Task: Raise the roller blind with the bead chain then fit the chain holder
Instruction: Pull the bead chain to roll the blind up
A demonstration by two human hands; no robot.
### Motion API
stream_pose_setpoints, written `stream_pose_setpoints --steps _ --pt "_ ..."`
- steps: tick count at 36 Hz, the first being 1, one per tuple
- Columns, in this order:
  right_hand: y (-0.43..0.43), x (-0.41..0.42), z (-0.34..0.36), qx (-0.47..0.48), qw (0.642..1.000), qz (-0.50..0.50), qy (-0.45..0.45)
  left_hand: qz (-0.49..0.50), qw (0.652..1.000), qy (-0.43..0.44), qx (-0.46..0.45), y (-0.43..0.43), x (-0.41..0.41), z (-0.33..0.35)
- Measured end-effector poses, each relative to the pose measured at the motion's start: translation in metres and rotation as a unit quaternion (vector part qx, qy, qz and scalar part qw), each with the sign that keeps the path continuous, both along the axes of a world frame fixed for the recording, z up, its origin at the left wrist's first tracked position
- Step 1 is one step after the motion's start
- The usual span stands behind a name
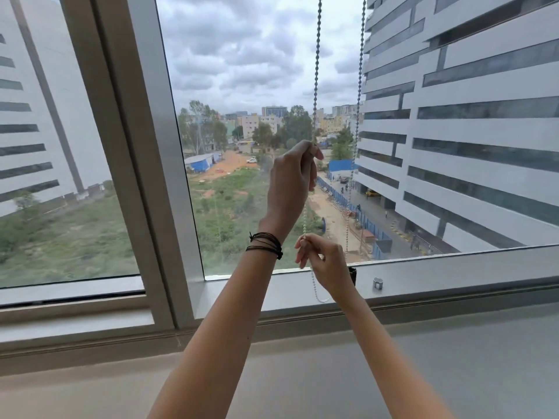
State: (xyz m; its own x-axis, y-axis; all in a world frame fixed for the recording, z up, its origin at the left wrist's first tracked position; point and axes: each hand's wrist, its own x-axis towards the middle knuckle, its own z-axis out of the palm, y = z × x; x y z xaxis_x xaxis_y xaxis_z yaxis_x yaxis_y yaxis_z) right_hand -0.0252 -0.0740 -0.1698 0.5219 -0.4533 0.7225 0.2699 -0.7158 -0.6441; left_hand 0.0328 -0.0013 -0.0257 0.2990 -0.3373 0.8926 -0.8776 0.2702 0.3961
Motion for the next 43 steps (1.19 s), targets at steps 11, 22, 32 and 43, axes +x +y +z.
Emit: stream_pose_setpoints --steps 11,22,32,43 --pt "-0.004 -0.001 -0.031 0.016 0.999 -0.006 0.045 -0.030 0.999 0.029 0.000 -0.008 0.007 -0.040" --pt "-0.013 -0.009 -0.063 0.040 0.992 -0.004 0.116 -0.059 0.996 0.052 0.038 -0.014 0.010 -0.083" --pt "-0.008 -0.011 -0.089 0.071 0.975 -0.007 0.208 -0.064 0.991 0.083 0.084 -0.015 0.016 -0.123" --pt "-0.024 -0.021 -0.019 0.117 0.992 -0.008 0.045 -0.081 0.985 0.073 0.135 -0.010 0.019 -0.112"
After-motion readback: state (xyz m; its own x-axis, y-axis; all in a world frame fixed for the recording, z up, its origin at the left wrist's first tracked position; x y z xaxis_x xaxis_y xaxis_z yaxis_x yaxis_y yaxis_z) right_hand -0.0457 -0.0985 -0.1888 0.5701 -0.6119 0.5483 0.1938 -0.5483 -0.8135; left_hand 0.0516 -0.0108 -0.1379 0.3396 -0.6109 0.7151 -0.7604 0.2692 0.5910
